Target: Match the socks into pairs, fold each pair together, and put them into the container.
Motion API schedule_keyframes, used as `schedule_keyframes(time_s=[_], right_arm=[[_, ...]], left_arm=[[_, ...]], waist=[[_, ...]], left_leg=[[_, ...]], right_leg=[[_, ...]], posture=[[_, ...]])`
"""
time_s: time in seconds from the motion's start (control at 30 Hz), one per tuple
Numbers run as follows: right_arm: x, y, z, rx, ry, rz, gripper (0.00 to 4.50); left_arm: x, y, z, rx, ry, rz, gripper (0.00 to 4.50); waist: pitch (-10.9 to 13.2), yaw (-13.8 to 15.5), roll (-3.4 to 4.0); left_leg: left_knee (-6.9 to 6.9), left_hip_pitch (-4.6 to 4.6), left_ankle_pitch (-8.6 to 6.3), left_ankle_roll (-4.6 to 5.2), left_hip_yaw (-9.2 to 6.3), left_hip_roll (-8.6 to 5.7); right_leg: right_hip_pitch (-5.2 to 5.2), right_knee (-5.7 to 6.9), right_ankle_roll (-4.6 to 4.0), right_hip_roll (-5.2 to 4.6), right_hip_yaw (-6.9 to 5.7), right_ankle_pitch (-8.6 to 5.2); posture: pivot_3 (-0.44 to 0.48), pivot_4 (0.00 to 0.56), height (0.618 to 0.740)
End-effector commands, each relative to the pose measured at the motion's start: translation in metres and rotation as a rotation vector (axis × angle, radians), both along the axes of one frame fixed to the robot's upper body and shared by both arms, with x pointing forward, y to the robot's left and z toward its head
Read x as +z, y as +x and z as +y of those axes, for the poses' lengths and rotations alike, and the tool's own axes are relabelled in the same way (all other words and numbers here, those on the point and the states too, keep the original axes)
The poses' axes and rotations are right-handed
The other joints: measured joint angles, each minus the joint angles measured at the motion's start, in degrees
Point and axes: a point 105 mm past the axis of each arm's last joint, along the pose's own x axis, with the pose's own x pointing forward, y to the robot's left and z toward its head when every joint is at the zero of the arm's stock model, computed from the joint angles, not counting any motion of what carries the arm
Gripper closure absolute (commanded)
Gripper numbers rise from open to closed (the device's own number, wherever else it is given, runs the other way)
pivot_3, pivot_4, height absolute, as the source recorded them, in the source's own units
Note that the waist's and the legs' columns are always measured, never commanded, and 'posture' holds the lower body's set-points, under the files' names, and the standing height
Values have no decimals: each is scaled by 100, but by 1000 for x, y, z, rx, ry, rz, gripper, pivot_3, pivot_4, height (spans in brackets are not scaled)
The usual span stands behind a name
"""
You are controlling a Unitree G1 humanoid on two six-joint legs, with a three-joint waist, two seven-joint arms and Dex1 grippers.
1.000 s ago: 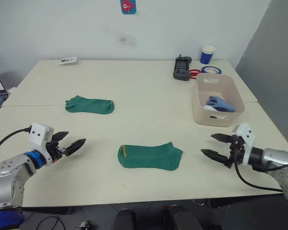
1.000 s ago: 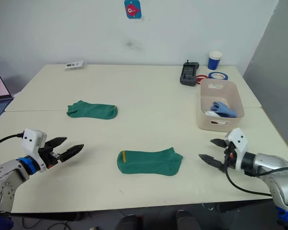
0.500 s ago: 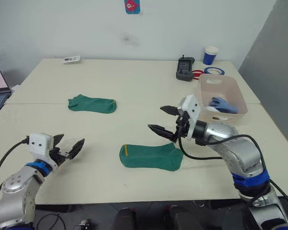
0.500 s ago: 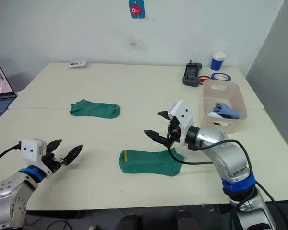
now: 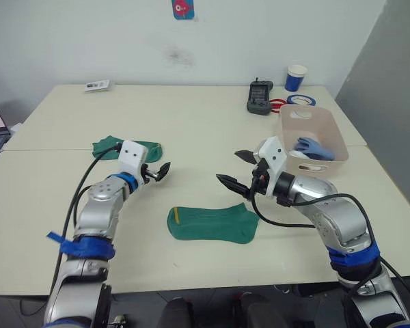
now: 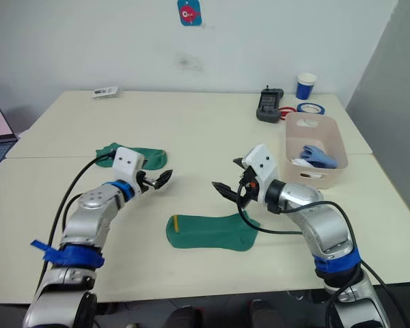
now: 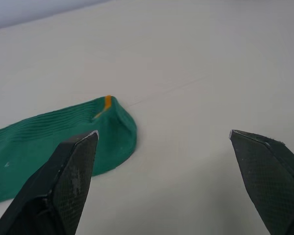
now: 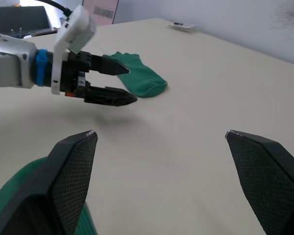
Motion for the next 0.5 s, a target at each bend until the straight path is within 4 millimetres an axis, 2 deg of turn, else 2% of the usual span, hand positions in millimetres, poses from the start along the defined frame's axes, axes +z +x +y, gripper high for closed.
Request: schedule_keyframes(time_s=[0.03,0.27,0.37,0.5], right_arm=[[14,-4,-5,-27,25,-56,0],[13,-6,-11,-62,23,-54,0],[14,-6,-12,-70,21,-55,0],[13,-7,-12,-77,21,-55,0]], left_arm=[[1,17,0,39,31,19,16],[1,38,-6,91,30,70,16],[0,41,-5,102,24,85,590],[0,42,-2,122,8,83,1824]], waist=[[0,-3,0],[0,-4,-1],[1,0,-1],[1,-4,-1]], left_leg=[[-1,-1,0,0,0,-6],[-2,-7,0,0,-2,-32],[-1,-8,0,0,-2,-50],[0,-7,1,-1,-4,-54]], right_leg=[[-3,0,0,3,2,0],[-4,1,5,-1,-7,-3],[-3,2,23,-4,-10,-13],[-3,2,29,-8,3,-10]], posture=[[0,150,740],[0,150,740],[0,150,740],[0,150,740]])
